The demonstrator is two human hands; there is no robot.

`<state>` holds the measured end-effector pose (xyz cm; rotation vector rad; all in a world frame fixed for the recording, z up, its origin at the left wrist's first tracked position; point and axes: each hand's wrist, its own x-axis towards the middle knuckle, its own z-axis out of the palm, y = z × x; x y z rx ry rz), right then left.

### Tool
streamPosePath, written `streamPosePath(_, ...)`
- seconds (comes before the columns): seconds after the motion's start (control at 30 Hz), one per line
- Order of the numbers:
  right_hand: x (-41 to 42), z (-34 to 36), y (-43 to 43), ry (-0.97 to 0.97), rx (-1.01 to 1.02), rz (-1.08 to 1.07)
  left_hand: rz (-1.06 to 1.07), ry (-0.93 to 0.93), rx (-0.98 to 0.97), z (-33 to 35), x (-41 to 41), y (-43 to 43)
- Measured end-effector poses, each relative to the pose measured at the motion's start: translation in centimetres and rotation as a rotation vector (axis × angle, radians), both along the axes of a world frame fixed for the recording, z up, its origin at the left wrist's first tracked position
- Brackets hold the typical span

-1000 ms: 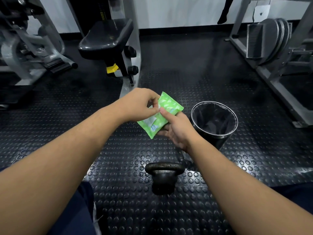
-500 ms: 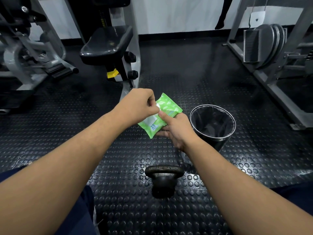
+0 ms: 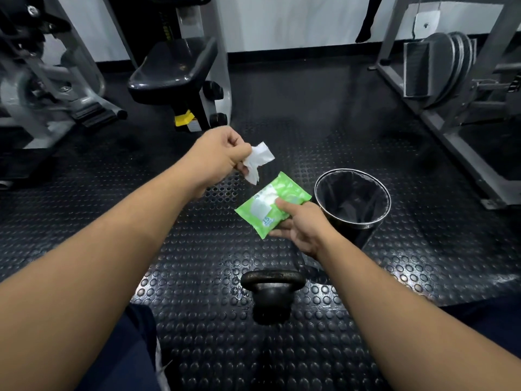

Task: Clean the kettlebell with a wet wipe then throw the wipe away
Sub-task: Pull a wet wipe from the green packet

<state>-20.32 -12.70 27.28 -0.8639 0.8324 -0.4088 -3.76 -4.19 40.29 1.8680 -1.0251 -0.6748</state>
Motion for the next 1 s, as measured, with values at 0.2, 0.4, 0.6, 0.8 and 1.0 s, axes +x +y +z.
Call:
streamPosePath(0.2, 0.9, 0.8, 0.3, -0.090, -0.016, 0.023, 0.004, 0.110, 0.075, -1.2, -0.6, -0.3)
streamPosePath(0.4, 1.3, 0.5, 0.6, -0.070, -0.058, 0.054, -0.014, 0.248, 0.151, -2.4, -0.2, 0.1)
streamPosePath(0.6, 4.4, -2.8, 0.3, 0.256, -0.164, 0.060, 0.135, 0.189, 0.190, -6.1, 2.5, 1.8)
streamPosePath(0.8, 9.6, -6.8, -0.2, 0.438, -0.232, 0.193, 0.442, 0.330, 0.170, -13.5, 4.5, 5.6)
streamPosePath(1.0, 6.6, -9.1, 0.6, 0.917, -0.699, 0.647, 0.455, 0.280, 0.263, -16.8, 5.2, 7.7)
